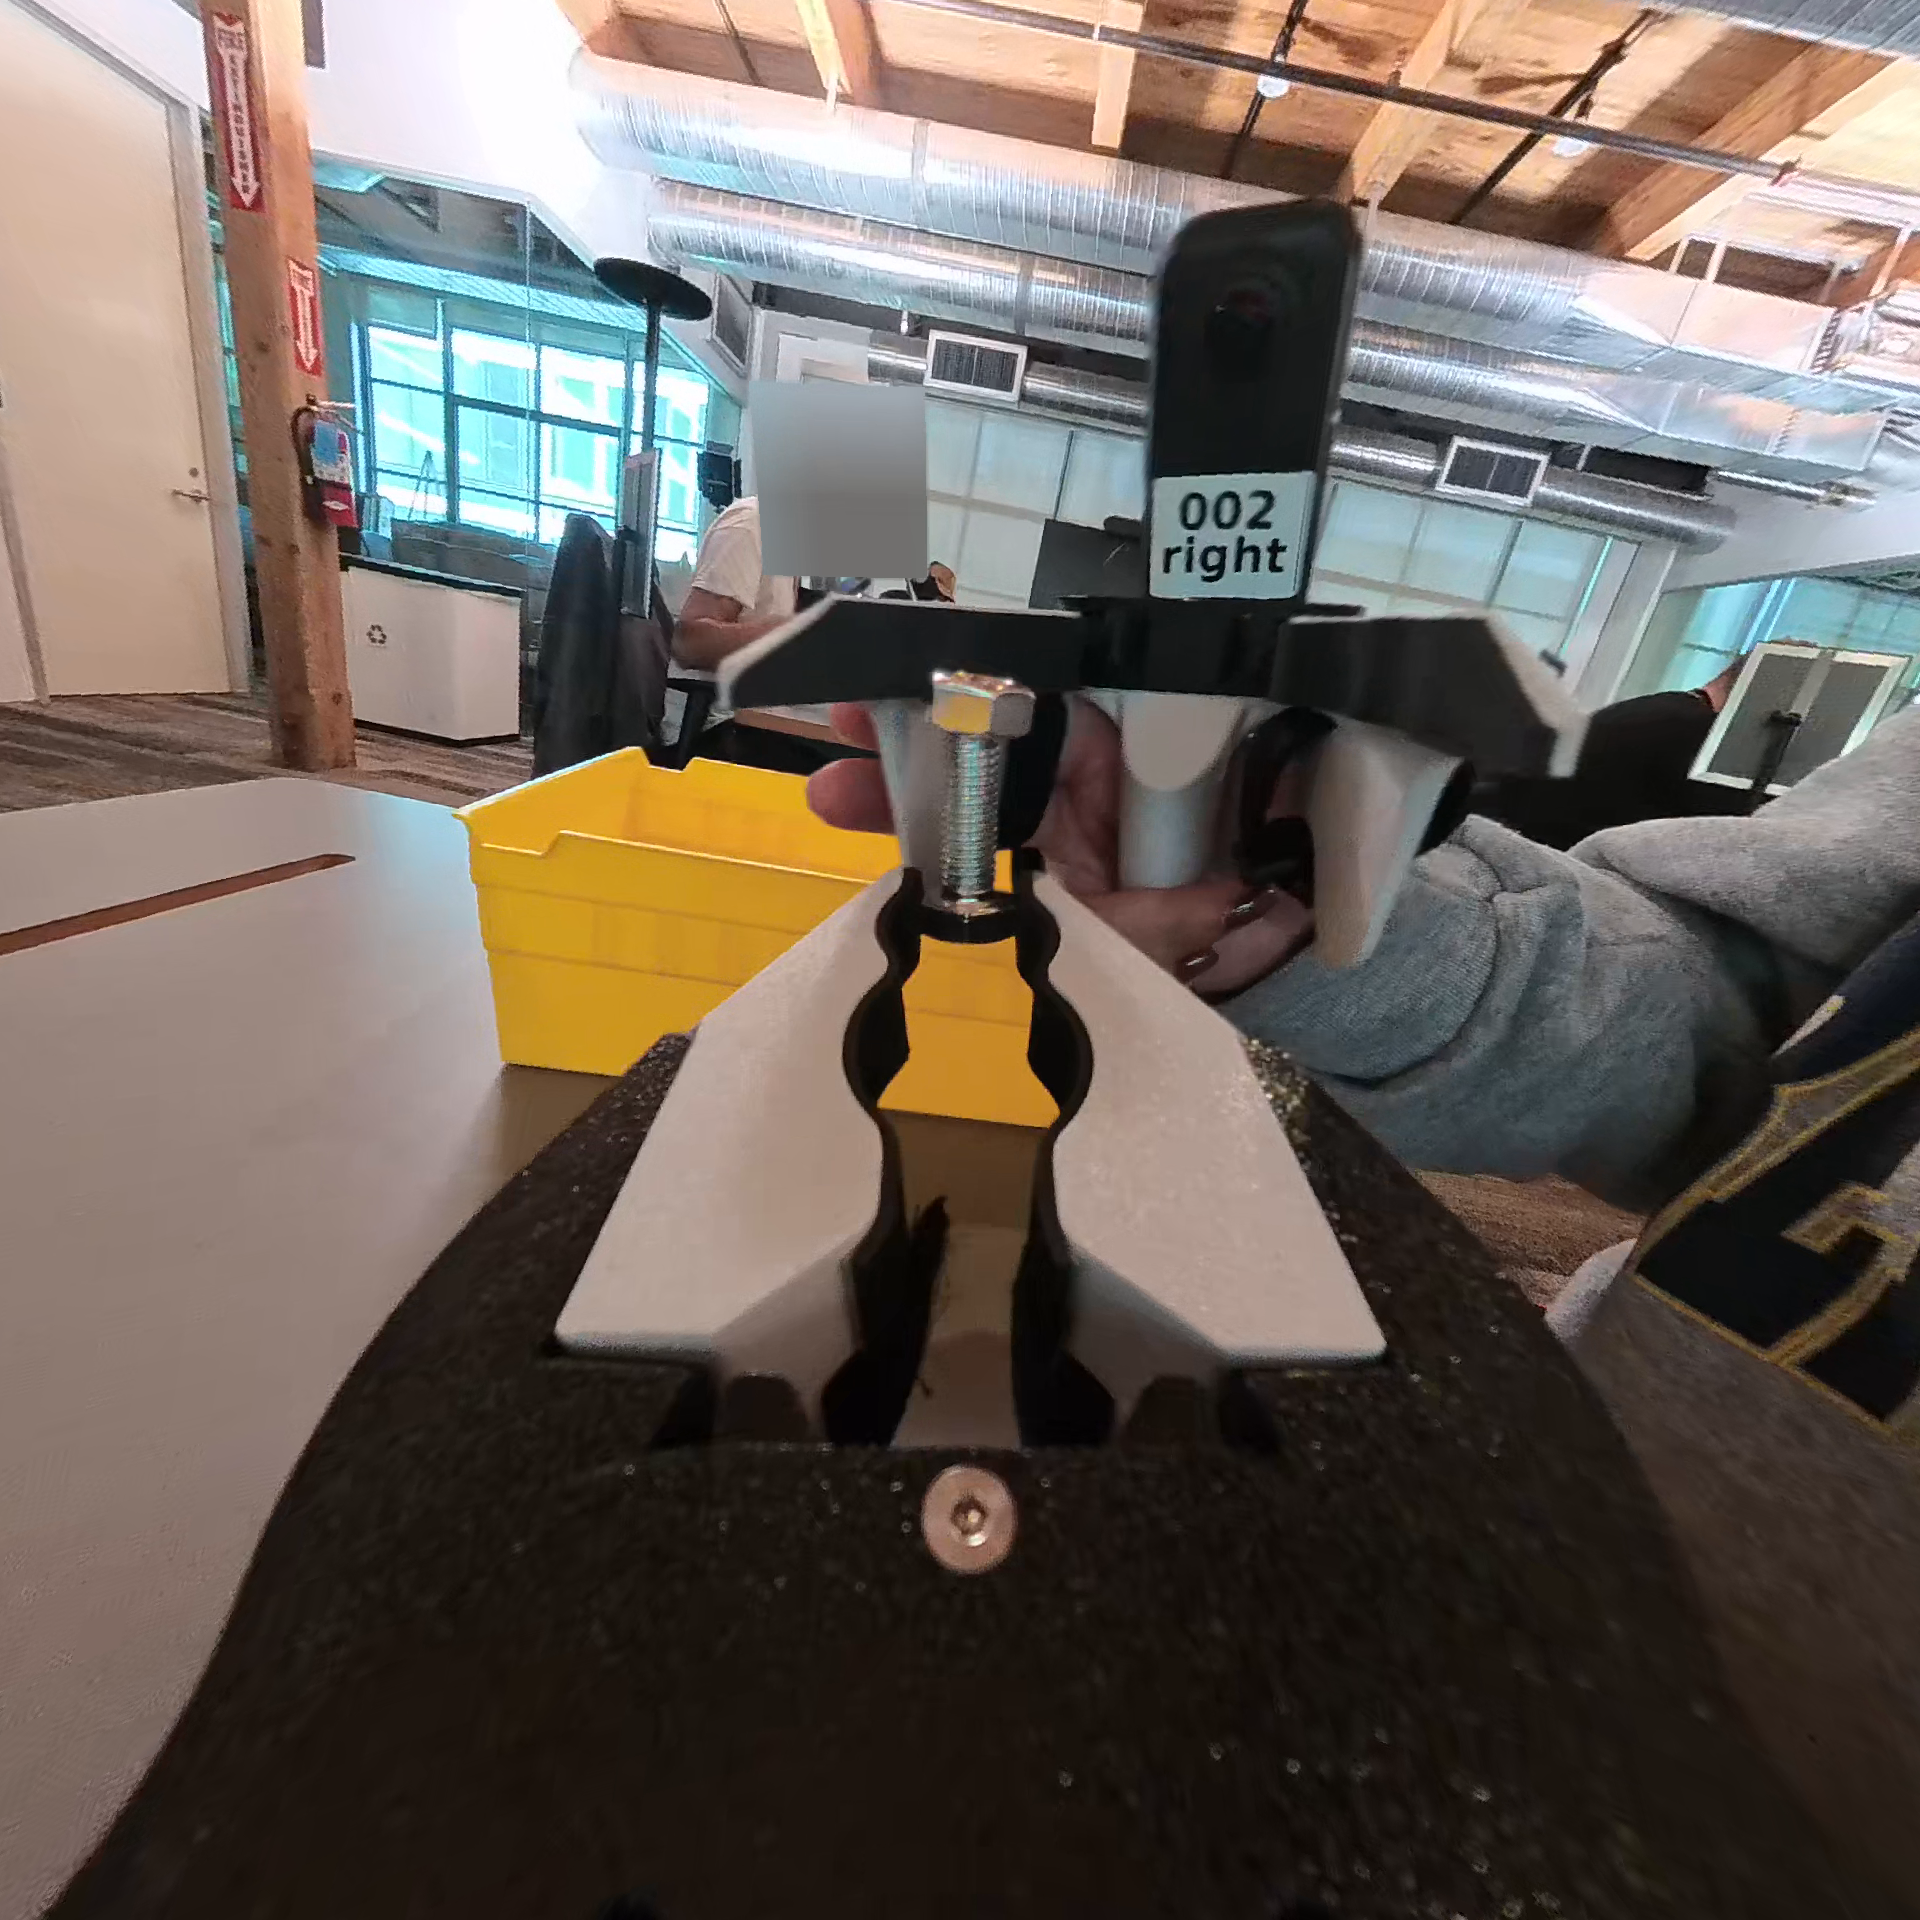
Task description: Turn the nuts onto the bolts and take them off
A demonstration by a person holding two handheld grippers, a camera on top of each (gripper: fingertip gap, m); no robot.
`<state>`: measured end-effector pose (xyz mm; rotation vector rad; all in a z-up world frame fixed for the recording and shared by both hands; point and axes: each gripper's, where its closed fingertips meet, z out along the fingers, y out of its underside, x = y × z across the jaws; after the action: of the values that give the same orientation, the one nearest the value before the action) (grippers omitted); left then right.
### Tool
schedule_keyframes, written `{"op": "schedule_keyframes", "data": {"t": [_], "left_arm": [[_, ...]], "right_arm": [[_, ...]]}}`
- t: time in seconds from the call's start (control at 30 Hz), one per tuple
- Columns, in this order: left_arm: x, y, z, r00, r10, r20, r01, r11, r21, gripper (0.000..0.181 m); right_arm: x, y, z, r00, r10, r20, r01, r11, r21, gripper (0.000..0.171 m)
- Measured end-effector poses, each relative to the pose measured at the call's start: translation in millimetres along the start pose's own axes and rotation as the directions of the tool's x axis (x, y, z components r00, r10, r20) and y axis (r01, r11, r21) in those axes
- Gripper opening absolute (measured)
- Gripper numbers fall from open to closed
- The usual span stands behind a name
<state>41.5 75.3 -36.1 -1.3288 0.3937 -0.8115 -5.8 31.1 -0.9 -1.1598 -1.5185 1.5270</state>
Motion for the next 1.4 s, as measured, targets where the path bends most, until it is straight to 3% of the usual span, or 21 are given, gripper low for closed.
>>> {"op": "schedule_keyframes", "data": {"t": [0.2, 0.37, 0.6, 0.77, 0.9, 1.0, 1.07, 1.2, 1.3, 1.4], "left_arm": [[-11, -5, -8, 0.998, -0.048, 0.031, 0.047, 0.998, 0.033, 0.016], [5, 4, 2, 0.998, -0.042, -0.045, 0.041, 0.999, -0.02, 0.016], [-15, 1, -7, 0.997, -0.069, 0.046, 0.069, 0.998, 0.005, 0.016], [-9, 9, 1, 0.998, -0.062, 0.022, 0.063, 0.997, -0.035, 0.016], [-21, 15, -2, 0.995, -0.056, 0.078, 0.061, 0.997, -0.057, 0.016], [-40, 7, -12, 0.979, -0.013, 0.203, 0.017, 1.0, -0.019, 0.016], [-65, -1, -28, 0.923, 0.052, 0.381, -0.063, 0.998, 0.016, 0.016], [-104, -18, -71, 0.678, 0.142, 0.722, -0.247, 0.968, 0.041, 0.016], [-99, -20, -65, 0.635, 0.268, 0.724, -0.347, 0.937, -0.042, 0.016], [-94, -25, -66, 0.578, 0.361, 0.732, -0.428, 0.898, -0.105, 0.016]], "right_arm": [[-1, 4, -16, 0.999, -0.028, -0.031, 0.028, 1.0, -0.009, 0.092], [0, 3, -12, 1.0, -0.004, -0.008, 0.004, 1.0, 0.01, 0.092], [1, 10, -20, 0.999, -0.012, -0.036, 0.012, 1.0, 0.005, 0.093], [13, 12, -16, 0.997, -0.007, -0.079, 0.007, 1.0, -0.002, 0.088], [25, 23, -10, 0.988, -0.03, -0.152, 0.026, 0.999, -0.027, 0.084], [42, 26, -17, 0.96, -0.038, -0.276, 0.042, 0.999, 0.007, 0.081], [57, 30, -26, 0.917, -0.023, -0.398, 0.041, 0.999, 0.036, 0.078], [58, 50, -29, 0.852, 0.018, -0.523, 0.045, 0.993, 0.107, 0.073], [46, 69, -18, 0.849, -0.053, -0.525, 0.083, 0.996, 0.034, 0.063], [10, 90, 0, 0.938, -0.133, -0.32, 0.094, 0.987, -0.133, 0.037]]}}
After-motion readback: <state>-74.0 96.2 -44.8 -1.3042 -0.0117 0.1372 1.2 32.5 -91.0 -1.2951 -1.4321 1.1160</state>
